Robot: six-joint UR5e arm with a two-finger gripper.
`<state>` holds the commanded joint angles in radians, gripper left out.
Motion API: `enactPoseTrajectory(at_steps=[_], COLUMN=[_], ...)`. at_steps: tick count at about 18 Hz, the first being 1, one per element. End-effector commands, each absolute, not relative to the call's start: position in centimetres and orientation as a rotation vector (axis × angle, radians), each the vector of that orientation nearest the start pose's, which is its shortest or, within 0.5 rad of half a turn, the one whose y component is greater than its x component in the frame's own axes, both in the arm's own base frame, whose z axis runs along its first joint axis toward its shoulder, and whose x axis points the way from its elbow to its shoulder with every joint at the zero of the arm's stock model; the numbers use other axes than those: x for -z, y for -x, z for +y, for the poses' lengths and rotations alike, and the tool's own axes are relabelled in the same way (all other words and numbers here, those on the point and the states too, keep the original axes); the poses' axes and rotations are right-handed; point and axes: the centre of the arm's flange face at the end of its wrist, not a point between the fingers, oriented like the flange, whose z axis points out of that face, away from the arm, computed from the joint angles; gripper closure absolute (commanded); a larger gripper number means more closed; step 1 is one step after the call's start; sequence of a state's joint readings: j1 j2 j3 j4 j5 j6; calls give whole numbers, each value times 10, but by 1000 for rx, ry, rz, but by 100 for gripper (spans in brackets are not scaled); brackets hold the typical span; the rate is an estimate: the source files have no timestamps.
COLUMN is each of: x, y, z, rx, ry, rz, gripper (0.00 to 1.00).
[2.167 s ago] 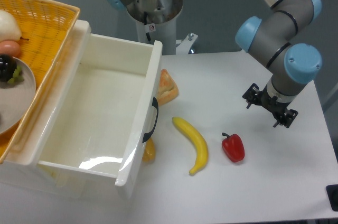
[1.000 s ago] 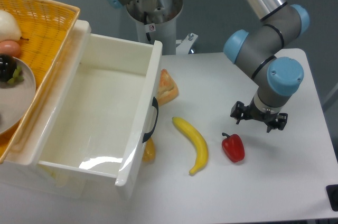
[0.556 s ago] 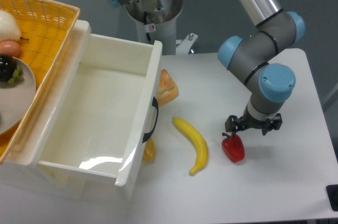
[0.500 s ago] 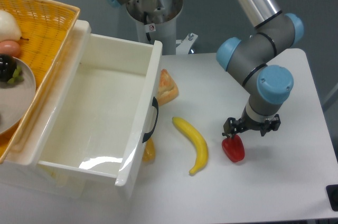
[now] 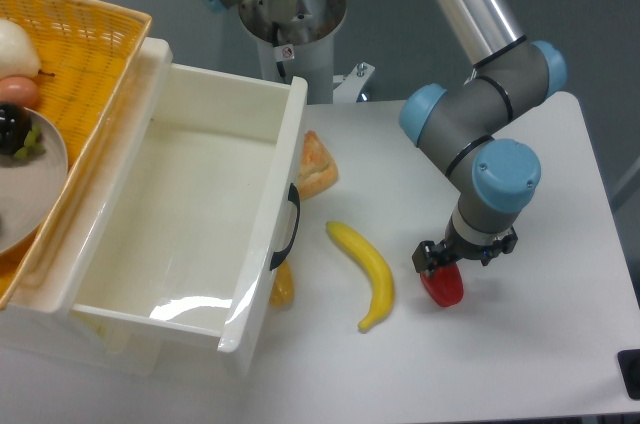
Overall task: Pick up the red pepper
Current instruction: 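Lower the gripper around the red pepper's body, then close the gripper fingers on the red pepper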
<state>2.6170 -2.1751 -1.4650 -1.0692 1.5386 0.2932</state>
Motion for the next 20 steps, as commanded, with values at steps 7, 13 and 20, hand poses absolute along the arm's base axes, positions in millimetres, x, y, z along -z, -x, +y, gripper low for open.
enactPoseTrajectory(at_steps=[7,13,20], x=[-211,-209,-203], y=[518,523,522], z=[474,468,466], rx=[18,20,31], ry=[2923,2947,2970], rz=[-1122,-1062,-1022], gripper=[0,0,3])
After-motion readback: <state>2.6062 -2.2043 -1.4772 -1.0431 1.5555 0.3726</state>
